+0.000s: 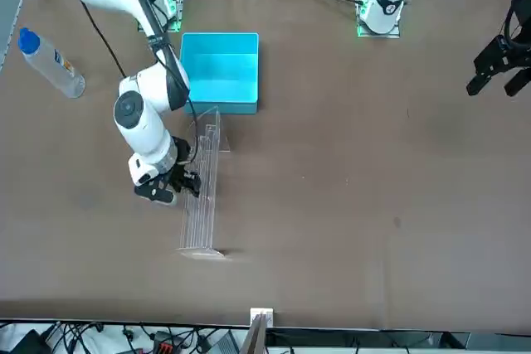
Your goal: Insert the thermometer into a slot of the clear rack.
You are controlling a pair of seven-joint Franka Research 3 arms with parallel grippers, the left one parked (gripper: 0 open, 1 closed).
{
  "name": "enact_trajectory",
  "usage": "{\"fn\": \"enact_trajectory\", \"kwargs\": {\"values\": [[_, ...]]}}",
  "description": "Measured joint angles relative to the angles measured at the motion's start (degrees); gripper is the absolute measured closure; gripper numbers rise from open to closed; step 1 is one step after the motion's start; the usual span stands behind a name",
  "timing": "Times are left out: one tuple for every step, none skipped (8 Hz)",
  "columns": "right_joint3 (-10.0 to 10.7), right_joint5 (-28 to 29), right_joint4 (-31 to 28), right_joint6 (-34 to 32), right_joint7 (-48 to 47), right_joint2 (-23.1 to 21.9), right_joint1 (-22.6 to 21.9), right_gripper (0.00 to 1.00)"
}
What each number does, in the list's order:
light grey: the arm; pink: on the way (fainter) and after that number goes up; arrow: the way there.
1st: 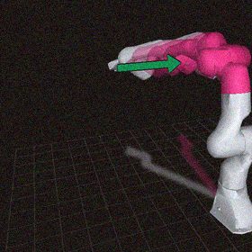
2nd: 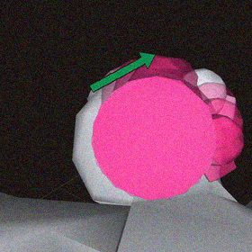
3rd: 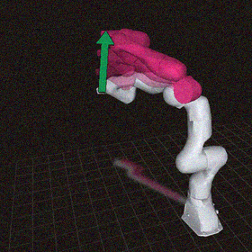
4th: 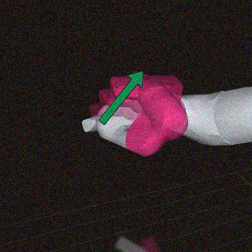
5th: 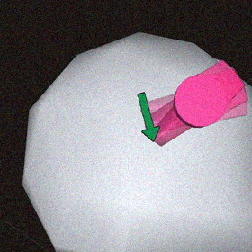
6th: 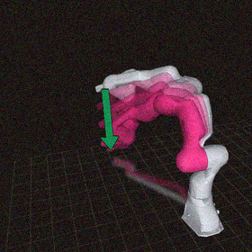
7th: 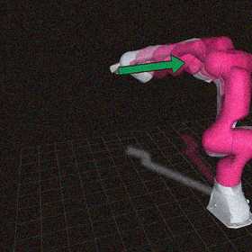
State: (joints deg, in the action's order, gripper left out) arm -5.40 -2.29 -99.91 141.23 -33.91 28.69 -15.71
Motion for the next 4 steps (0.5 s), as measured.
{"fn": "enact_trajectory", "kwargs": {"values": [[0.00, 0.00, 0.18, 0.02, 0.00, 0.00, -0.01, 0.23], [0.03, 0.00, 0.43, 0.02, 0.01, -0.08, 0.00, 0.24], [0.10, 0.00, 0.93, -0.59, 0.45, -0.31, 0.01, 0.24], [0.46, -0.05, 1.34, -2.83, 2.18, -1.21, 0.51, 0.24]]}}
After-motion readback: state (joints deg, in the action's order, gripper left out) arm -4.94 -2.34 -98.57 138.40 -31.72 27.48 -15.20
